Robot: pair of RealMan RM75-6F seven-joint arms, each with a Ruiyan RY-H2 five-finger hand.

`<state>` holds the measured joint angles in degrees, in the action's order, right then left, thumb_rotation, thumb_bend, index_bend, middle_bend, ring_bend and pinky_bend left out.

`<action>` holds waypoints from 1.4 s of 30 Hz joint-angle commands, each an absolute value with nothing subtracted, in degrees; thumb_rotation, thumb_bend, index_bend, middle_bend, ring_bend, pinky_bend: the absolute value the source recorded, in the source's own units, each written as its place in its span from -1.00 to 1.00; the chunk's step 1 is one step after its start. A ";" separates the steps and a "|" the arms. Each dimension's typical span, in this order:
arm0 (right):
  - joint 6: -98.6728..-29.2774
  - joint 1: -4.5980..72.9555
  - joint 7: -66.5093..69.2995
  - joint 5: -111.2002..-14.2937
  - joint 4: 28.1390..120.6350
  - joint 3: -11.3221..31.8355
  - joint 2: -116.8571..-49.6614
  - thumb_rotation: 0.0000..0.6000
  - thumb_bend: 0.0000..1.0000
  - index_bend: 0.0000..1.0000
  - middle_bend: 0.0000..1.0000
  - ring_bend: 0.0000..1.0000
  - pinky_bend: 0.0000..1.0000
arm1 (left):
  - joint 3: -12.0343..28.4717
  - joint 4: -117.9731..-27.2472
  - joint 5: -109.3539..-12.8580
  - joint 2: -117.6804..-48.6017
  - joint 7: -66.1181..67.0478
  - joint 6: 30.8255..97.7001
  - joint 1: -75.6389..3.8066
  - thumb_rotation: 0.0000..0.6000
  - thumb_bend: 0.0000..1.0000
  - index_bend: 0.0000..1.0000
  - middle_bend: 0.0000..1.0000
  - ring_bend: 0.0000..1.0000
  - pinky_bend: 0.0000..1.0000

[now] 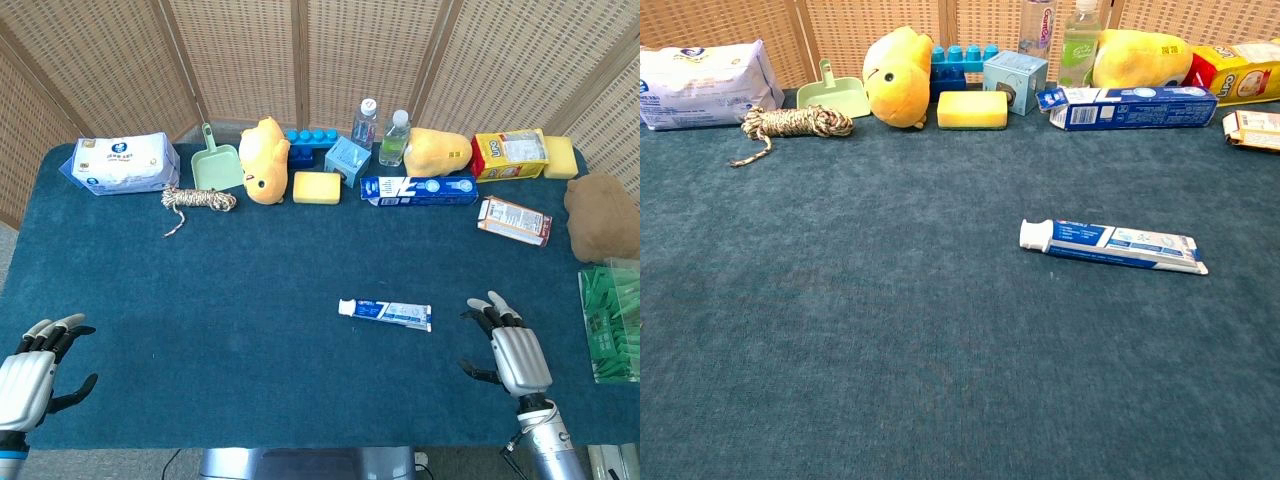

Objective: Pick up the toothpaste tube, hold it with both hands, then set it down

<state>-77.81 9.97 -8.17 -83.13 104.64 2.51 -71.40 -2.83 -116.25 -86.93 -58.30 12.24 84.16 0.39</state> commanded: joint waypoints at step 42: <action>-61.35 25.86 -23.56 -64.86 95.74 11.13 -89.78 1.00 -0.62 -0.47 -0.56 -0.89 -0.64 | -1.72 -117.90 -90.08 -53.74 4.33 81.76 -3.41 1.00 -0.50 -0.52 -0.65 -0.65 -0.80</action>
